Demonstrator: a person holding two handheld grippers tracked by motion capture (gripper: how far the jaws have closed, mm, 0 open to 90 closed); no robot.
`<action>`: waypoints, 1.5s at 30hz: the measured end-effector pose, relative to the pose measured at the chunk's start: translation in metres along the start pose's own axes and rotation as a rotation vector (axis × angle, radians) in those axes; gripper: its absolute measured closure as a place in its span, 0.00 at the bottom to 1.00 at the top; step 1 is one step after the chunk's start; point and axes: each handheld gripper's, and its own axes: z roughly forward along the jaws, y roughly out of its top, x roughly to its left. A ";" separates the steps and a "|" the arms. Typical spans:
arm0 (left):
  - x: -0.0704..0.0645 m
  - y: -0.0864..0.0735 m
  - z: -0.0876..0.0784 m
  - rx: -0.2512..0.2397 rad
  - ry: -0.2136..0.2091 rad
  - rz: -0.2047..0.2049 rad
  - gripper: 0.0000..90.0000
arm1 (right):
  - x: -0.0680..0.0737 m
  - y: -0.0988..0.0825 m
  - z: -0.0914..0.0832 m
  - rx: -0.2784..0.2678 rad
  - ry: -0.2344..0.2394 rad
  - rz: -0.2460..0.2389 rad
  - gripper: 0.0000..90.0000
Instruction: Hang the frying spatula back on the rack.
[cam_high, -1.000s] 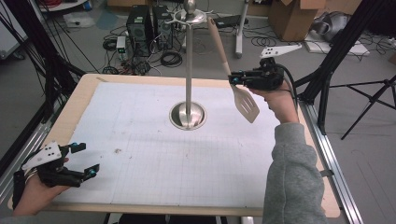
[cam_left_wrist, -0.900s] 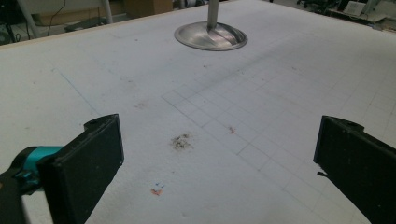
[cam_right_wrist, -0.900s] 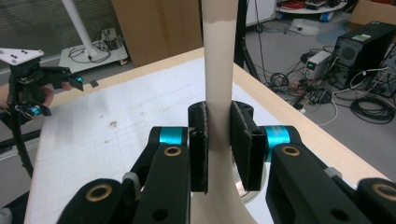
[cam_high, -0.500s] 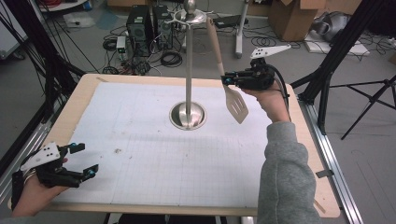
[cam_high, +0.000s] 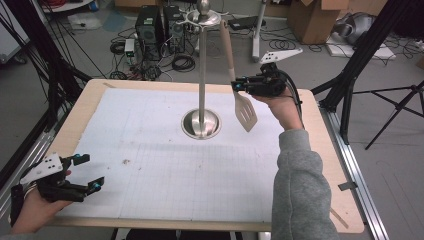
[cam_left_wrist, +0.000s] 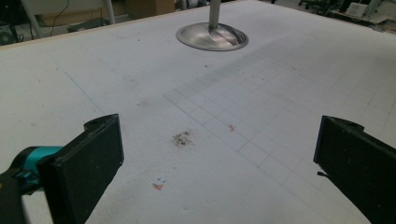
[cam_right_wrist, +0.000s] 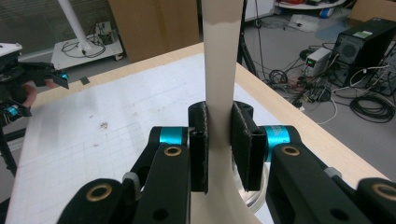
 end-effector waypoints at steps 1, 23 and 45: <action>0.000 0.000 0.000 0.000 0.000 -0.001 0.02 | 0.000 0.000 0.001 0.002 0.002 0.002 0.87; 0.003 -0.004 -0.007 0.000 0.022 -0.010 0.02 | -0.002 -0.001 0.025 -0.009 -0.004 -0.014 0.87; 0.004 -0.004 -0.010 0.003 0.035 -0.010 0.02 | 0.003 -0.009 0.023 -0.077 -0.113 -0.028 0.63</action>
